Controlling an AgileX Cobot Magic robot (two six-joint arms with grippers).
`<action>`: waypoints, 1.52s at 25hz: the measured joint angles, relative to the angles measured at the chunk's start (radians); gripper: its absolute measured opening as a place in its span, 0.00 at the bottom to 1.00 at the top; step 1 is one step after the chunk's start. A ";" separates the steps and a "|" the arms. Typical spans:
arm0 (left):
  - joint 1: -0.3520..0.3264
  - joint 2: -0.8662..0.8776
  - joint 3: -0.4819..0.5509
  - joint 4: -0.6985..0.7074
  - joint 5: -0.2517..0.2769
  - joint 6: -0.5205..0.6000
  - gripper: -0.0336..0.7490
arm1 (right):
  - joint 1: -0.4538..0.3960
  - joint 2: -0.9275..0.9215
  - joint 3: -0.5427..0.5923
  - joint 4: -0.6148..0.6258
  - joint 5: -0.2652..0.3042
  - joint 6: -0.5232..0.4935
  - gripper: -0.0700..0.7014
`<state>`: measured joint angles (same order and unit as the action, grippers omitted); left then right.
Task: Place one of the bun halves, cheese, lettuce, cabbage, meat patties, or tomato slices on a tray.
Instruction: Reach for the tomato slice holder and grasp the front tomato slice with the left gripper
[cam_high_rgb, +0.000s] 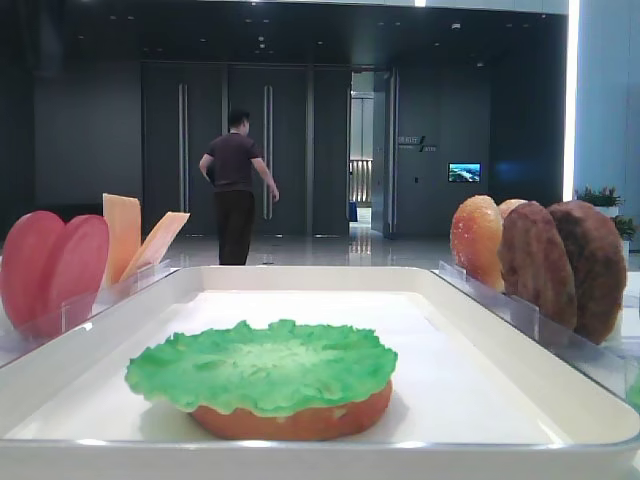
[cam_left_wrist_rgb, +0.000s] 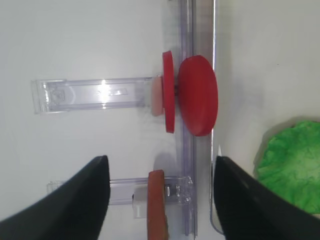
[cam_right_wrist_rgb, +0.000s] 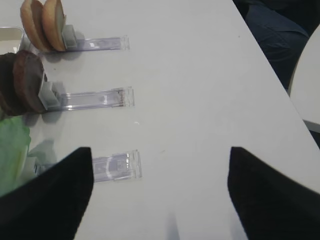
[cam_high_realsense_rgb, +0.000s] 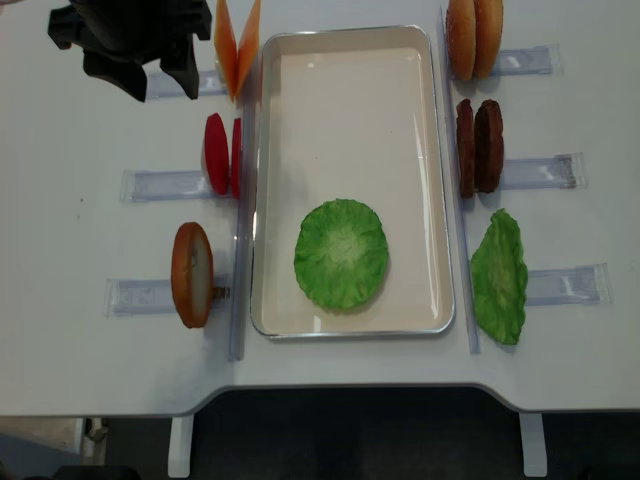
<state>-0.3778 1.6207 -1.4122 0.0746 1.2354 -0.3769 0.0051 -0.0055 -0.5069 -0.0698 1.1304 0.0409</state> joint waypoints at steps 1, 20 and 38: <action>-0.012 0.007 0.000 0.001 0.000 -0.010 0.68 | 0.000 0.000 0.000 0.000 0.000 0.000 0.79; -0.064 0.117 -0.001 0.004 -0.062 -0.076 0.68 | 0.000 0.000 0.000 0.000 0.000 0.000 0.79; -0.082 0.176 -0.001 -0.016 -0.125 -0.076 0.68 | 0.000 0.000 0.000 0.000 0.000 0.000 0.79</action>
<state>-0.4603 1.7962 -1.4132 0.0584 1.1104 -0.4530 0.0051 -0.0055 -0.5069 -0.0698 1.1304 0.0409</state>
